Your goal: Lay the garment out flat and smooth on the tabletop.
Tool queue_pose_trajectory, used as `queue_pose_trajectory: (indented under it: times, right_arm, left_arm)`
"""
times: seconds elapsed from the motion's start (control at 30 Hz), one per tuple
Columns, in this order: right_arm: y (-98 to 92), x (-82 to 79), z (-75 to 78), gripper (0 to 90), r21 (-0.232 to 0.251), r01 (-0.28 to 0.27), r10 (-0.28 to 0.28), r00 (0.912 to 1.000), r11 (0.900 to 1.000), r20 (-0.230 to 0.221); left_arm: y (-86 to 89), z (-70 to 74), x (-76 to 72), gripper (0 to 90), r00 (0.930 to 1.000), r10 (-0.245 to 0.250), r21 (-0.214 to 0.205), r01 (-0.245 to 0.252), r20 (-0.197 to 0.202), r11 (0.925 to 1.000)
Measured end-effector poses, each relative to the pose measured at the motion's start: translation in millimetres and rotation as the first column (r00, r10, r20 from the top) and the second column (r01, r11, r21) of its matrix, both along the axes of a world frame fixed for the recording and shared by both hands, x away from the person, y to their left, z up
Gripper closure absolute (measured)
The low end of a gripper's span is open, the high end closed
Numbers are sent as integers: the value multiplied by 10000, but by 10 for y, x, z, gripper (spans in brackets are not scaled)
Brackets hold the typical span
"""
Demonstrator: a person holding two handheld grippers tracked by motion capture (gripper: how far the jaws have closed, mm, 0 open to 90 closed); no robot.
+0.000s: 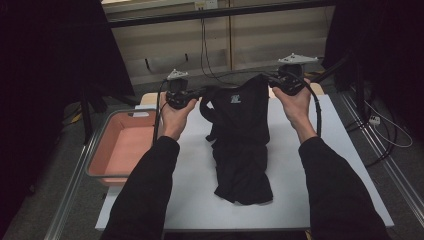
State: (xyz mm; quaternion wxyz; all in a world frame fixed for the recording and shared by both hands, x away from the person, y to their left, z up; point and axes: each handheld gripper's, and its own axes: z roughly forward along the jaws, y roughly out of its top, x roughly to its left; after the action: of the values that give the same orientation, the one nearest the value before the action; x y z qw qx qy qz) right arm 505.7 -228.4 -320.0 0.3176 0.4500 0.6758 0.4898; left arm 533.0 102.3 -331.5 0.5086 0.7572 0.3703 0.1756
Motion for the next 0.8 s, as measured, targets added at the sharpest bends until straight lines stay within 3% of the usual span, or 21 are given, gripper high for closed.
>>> queue_pose_trajectory:
  times: [0.1, 0.13, 0.2, 0.3, 0.37, 0.53, 0.63, 0.8]
  right_arm:
    - [12, 60, -132, 802, -73, 127, -129, 9994, 9999, -316]
    - [19, 76, -169, 746, -57, 172, -174, 9991, 9998, -387]
    - [33, 91, -223, 594, -99, 326, -331, 9982, 9994, -504]
    - [50, 61, -316, 493, -331, 316, -339, 9970, 9990, -694]
    - [39, 10, -381, 470, -302, 223, -246, 9968, 9993, -766]
    - [19, -226, -554, 448, -245, -238, 214, 9956, 9994, -916]
    - [18, -424, -627, 439, -139, -470, 457, 9954, 9988, -836]
    - [34, -713, -658, 431, -62, -887, 881, 9938, 9960, -672]
  left_arm:
    - [-47, -159, 61, 797, 9987, 2, 240, 11, -516, 9997]
    - [-59, -206, 77, 750, 9981, 173, 310, -154, -594, 9994]
    - [-58, -273, 92, 568, 9951, 482, 456, -444, -862, 9980]
    - [-47, -358, 53, 472, 9942, 390, 718, -319, -1006, 9969]
    - [-40, -407, -11, 392, 9949, 325, 840, -245, -955, 9962]
    - [5, -521, -219, 310, 9964, -25, 1022, 111, -846, 9947]
    - [13, -583, -380, 244, 9970, -2, 892, 71, -771, 9960]
    - [4, -646, -639, 204, 9966, -567, 1480, 650, -595, 9868]
